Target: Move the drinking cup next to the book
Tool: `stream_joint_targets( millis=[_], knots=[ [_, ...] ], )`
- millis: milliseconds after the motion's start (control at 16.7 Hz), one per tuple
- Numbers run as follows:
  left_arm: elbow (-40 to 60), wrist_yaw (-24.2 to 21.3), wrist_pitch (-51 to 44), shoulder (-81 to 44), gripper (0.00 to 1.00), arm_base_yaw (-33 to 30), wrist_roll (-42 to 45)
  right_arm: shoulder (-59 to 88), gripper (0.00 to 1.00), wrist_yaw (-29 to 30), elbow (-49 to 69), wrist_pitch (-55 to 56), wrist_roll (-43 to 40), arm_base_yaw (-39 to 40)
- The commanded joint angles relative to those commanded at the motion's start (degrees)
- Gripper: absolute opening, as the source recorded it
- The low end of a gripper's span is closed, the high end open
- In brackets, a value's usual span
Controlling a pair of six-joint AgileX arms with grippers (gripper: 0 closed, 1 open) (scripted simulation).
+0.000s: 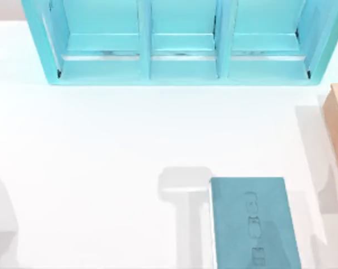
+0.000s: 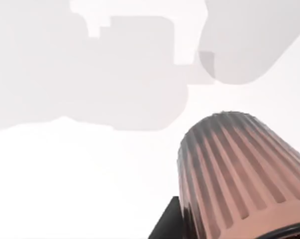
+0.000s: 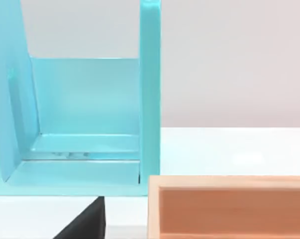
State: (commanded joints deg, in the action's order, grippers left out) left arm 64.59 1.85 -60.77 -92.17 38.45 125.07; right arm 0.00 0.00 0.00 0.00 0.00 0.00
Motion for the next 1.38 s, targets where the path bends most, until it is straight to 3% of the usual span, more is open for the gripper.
stream_joint_targets(
  millis=[300, 660, 1020, 1380],
  knots=[
    [6.3, 2.5, -1.4, -3.8, 0.00, -14.3, -26.2, 0.0, 1.00, 0.0, 0.0, 0.0, 0.0, 0.0],
    [12.8, 4.2, -4.2, -8.4, 0.00, -36.7, -71.5, 0.0, 1.00, 0.0, 0.0, 0.0, 0.0, 0.0],
    [17.7, 2.9, -7.7, -11.2, 0.00, -60.4, -117.3, 0.0, 1.00, 0.0, 0.0, 0.0, 0.0, 0.0],
    [20.9, 0.3, -10.3, -10.7, 0.00, -80.5, -152.1, 0.0, 1.00, 0.0, 0.0, 0.0, 0.0, 0.0]
  ],
)
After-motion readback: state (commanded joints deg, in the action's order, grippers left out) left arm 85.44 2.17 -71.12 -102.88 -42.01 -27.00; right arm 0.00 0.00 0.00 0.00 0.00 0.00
